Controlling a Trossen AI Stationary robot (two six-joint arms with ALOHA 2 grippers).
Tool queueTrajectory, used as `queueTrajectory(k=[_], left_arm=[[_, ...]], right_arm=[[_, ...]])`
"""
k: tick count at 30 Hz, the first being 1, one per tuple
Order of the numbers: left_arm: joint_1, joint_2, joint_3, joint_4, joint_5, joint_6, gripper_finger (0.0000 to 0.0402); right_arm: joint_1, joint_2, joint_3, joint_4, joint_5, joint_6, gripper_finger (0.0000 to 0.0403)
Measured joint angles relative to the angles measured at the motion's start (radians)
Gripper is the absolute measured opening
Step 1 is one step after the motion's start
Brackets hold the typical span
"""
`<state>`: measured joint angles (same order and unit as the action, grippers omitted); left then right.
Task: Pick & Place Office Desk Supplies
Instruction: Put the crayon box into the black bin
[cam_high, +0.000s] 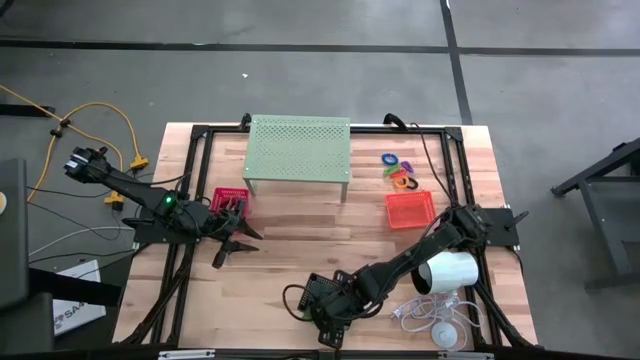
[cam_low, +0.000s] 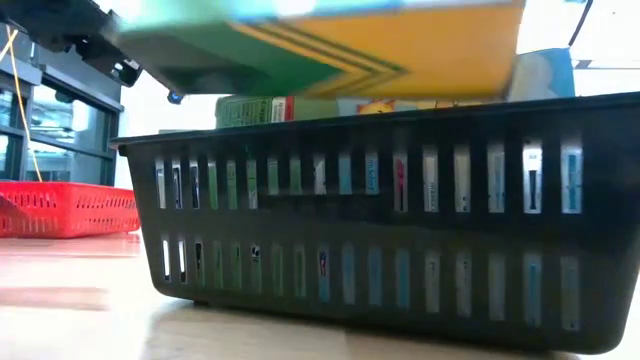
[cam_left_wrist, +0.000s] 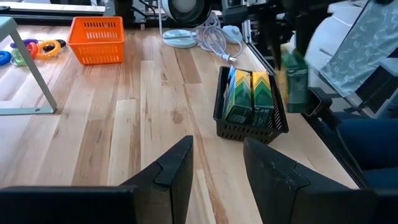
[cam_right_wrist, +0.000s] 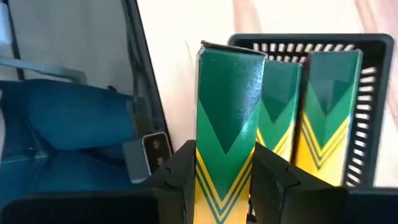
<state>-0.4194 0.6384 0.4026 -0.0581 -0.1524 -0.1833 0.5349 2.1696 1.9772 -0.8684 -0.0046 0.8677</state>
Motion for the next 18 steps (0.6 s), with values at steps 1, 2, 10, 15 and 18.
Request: queueTrajectory(k=[1, 2, 10, 15, 18], left_arm=[[0.000, 0.000, 0.000, 0.002, 0.000, 0.000, 0.0136], [0.000, 0.000, 0.000, 0.001, 0.000, 0.000, 0.0136], [0.000, 0.000, 0.000, 0.001, 0.001, 0.000, 0.0136], [0.000, 0.000, 0.000, 0.002, 0.002, 0.000, 0.0136], [0.000, 0.000, 0.000, 0.003, 0.005, 0.000, 0.0136]], right_arm=[[0.000, 0.000, 0.000, -0.001, 0.001, 0.000, 0.0097], [0.000, 0.000, 0.000, 0.005, 0.001, 0.000, 0.0097], [-0.011, 0.000, 0.000, -0.017, 0.006, 0.000, 0.0097], [-0.025, 0.000, 0.000, -0.047, 0.010, -0.005, 0.0097], [-0.033, 0.000, 0.000, -0.054, 0.010, -0.009, 0.0097]])
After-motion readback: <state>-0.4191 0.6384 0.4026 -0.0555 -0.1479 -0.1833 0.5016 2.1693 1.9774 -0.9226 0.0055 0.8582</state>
